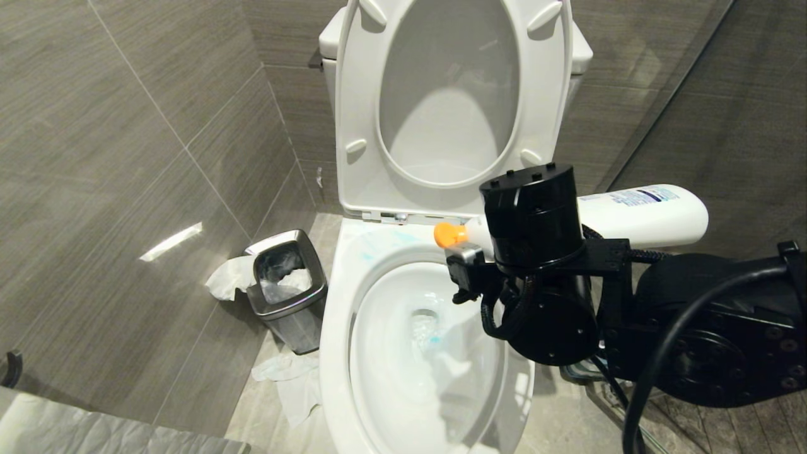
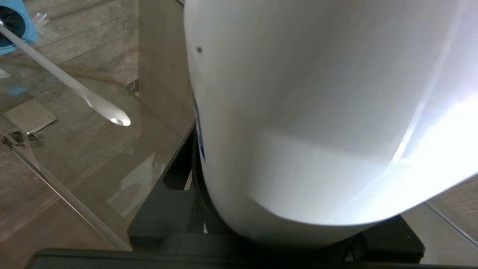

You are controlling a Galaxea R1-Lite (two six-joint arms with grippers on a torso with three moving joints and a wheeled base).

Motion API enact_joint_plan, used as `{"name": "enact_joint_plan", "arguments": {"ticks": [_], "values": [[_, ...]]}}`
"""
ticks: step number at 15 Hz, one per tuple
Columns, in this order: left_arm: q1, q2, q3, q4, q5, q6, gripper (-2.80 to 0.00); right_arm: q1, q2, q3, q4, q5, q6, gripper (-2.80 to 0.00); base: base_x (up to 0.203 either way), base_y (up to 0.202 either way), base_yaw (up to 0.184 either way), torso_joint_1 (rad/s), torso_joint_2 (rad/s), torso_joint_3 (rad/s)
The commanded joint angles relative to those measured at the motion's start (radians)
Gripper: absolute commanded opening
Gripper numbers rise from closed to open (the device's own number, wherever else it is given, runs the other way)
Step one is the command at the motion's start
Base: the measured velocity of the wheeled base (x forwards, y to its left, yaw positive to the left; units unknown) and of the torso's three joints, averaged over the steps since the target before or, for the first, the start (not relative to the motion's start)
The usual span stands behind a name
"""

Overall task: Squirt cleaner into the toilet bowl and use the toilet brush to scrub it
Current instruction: Pour in the cleaning agent

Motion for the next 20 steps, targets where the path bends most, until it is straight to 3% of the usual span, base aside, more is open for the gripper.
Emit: {"name": "enact_joint_plan", "arguments": {"ticks": [1, 8, 20], "values": [[0.0, 0.002, 0.002, 0.0, 0.0, 0.0, -2.8, 0.0, 0.001, -0.007, -0.002, -0.007, -0.006, -2.8, 0.0, 0.0, 0.0, 0.0, 0.0, 0.0], [0.0, 0.002, 0.003, 0.0, 0.0, 0.0, -2.8, -0.003, 0.055, -0.085, -0.002, -0.007, 0.002, -2.8, 0.0, 0.0, 0.0, 0.0, 0.0, 0.0], [0.0, 0.002, 0.002, 0.0, 0.0, 0.0, -2.8, -0.003, 0.085, -0.085, -0.056, -0.007, 0.029, -2.8, 0.0, 0.0, 0.0, 0.0, 0.0, 0.0]]}}
